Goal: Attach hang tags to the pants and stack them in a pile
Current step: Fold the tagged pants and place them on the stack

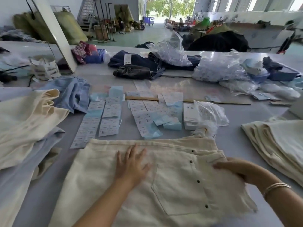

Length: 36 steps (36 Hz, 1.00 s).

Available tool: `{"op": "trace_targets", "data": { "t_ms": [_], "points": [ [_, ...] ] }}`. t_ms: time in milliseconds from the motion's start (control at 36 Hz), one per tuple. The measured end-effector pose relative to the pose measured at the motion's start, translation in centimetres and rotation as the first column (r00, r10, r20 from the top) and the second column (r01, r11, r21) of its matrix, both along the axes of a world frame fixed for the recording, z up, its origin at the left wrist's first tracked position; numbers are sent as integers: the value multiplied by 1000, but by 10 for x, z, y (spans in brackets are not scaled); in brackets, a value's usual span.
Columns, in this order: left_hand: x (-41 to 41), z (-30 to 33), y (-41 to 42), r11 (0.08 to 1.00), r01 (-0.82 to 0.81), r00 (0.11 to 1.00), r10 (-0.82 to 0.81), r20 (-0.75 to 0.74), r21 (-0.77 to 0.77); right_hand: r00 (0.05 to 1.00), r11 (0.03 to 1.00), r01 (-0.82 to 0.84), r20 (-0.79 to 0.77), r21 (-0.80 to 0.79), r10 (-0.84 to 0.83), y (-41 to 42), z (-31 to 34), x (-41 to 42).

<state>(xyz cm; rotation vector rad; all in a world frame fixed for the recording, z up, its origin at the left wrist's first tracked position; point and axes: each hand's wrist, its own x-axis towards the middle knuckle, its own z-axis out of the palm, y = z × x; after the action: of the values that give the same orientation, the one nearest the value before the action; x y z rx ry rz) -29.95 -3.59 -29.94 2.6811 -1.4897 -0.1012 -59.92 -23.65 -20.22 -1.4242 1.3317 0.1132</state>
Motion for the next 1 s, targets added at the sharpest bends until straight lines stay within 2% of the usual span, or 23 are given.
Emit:
{"op": "trace_targets", "data": {
  "t_ms": [56,139,194,222,250,278,306,333,361,389,417,444,472,556,583,667,722,778,889,1000],
  "points": [
    [0,-1,-1,1000,-4,1000,4,-4,-17,989,998,-17,146,53,9,10,20,11],
    [-5,1,-1,999,7,1000,-9,-27,-41,926,996,-71,368,-45,82,36,47,44],
    [-7,10,-2,994,30,994,-41,-99,-106,886,964,-202,388,-171,254,62,58,70],
    [-9,17,-3,977,3,973,-53,-226,-215,886,932,-263,319,-248,335,75,59,85],
    [-12,27,-3,930,-93,903,-72,-424,-357,893,897,-305,232,-319,386,88,57,101],
    [-18,37,-1,835,-277,750,-121,-650,-475,899,859,-328,149,-392,412,101,51,117],
    [-27,47,2,733,-475,524,-208,-826,-486,903,828,-335,97,-450,418,114,43,132],
    [-36,53,4,662,-624,298,-289,-910,-415,911,818,-316,87,-481,403,127,35,144],
    [-43,54,7,636,-697,137,-336,-932,-332,925,829,-268,111,-490,365,139,25,153],
    [-51,52,11,631,-728,45,-346,-937,-268,937,851,-207,150,-483,314,148,13,160],
    [-56,49,16,620,-750,-1,-349,-937,-230,946,868,-154,183,-472,267,156,1,165],
    [-60,45,21,602,-768,-11,-352,-936,-218,951,872,-126,192,-473,241,162,-10,169],
    [-61,42,27,583,-779,23,-344,-939,-232,957,867,-120,177,-484,232,167,-19,171],
    [-58,33,34,601,-723,225,-260,-939,-340,963,891,-64,206,-450,173,168,-33,170],
    [-57,31,34,615,-701,258,-255,-932,-362,956,911,-29,254,-410,145,166,-34,168],
    [-56,30,36,614,-691,229,-315,-921,-382,913,957,67,404,-281,55,160,-37,162],
    [-56,28,40,600,-720,140,-365,-921,-348,878,970,110,480,-215,7,160,-38,160],
    [-55,26,43,588,-751,72,-379,-923,-300,861,966,140,509,-216,-11,160,-41,160],
    [-56,28,41,582,-753,157,-292,-943,-305,853,956,192,520,-221,-51,159,-45,159],
    [-62,33,39,526,-784,266,-197,-944,-331,837,952,241,537,-188,-106,157,-42,156]
  ]
}}
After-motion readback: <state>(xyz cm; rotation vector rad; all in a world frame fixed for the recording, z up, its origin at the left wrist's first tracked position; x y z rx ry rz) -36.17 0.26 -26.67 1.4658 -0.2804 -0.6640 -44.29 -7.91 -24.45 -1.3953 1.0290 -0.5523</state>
